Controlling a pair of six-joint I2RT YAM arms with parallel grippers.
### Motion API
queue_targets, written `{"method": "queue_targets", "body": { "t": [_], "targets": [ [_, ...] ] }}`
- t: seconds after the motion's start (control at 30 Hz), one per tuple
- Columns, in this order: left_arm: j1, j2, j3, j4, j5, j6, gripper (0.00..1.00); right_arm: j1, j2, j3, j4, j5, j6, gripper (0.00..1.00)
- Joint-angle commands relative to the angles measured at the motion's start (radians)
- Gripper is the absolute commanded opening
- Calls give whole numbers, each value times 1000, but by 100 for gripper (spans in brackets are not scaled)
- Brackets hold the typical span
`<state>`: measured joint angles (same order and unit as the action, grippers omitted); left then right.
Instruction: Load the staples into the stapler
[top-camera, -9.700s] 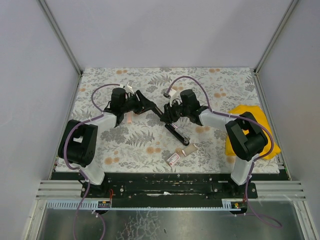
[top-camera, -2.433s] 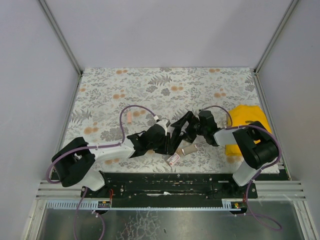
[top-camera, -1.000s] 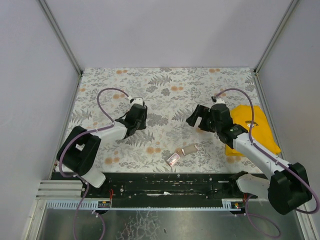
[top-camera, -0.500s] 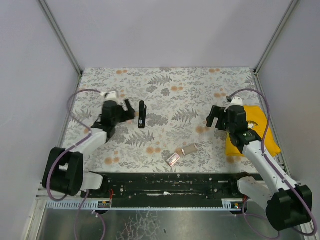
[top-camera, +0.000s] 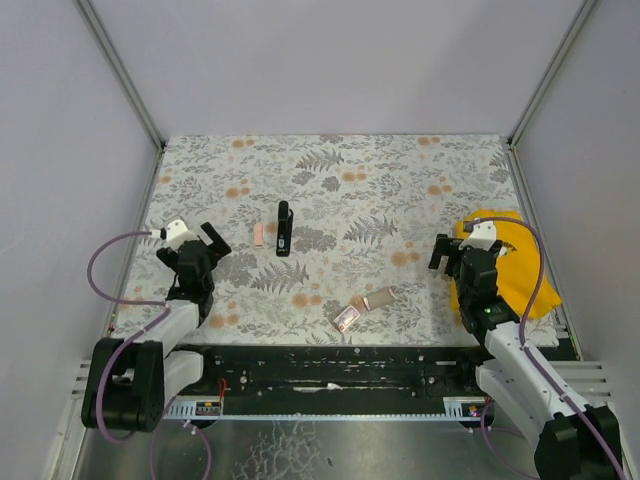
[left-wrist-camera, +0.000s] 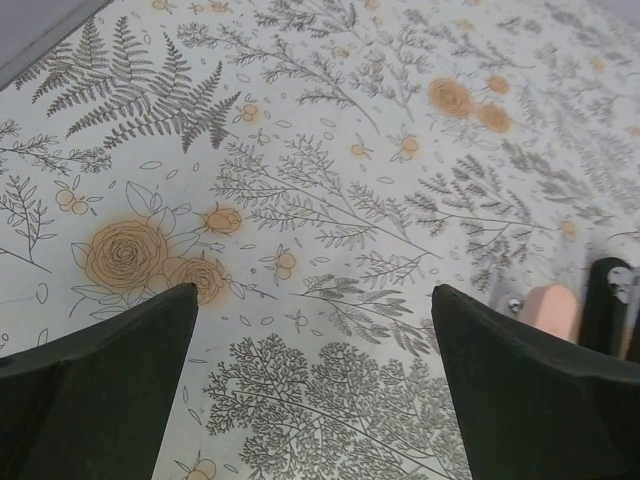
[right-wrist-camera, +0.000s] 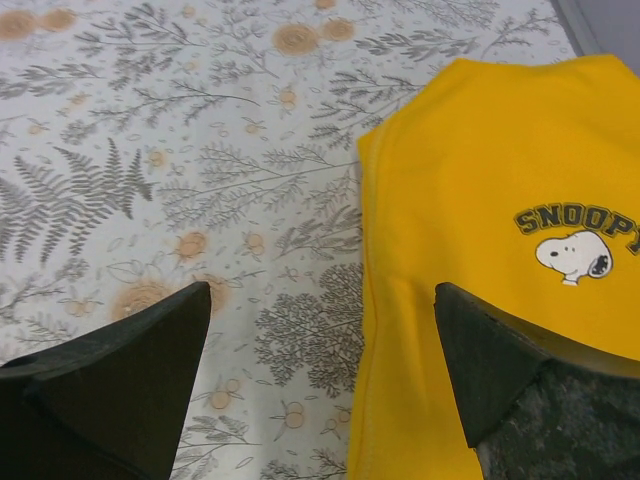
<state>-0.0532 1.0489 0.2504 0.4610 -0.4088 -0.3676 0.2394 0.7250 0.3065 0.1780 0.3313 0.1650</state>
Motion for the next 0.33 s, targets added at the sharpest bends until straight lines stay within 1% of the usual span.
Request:
{"method": "queue_targets", "body": {
  "t": [0.0, 0.2, 0.3],
  "targets": [
    [-1, 97, -16, 207, -84, 79, 100, -5, 2, -49, 187, 110, -53, 99],
    [-1, 107, -45, 298, -50, 129, 100, -4, 44, -100, 315, 138, -59, 99],
    [-2, 119, -52, 350, -99, 105, 100, -5, 90, -112, 364, 151, -64, 99]
  ]
}}
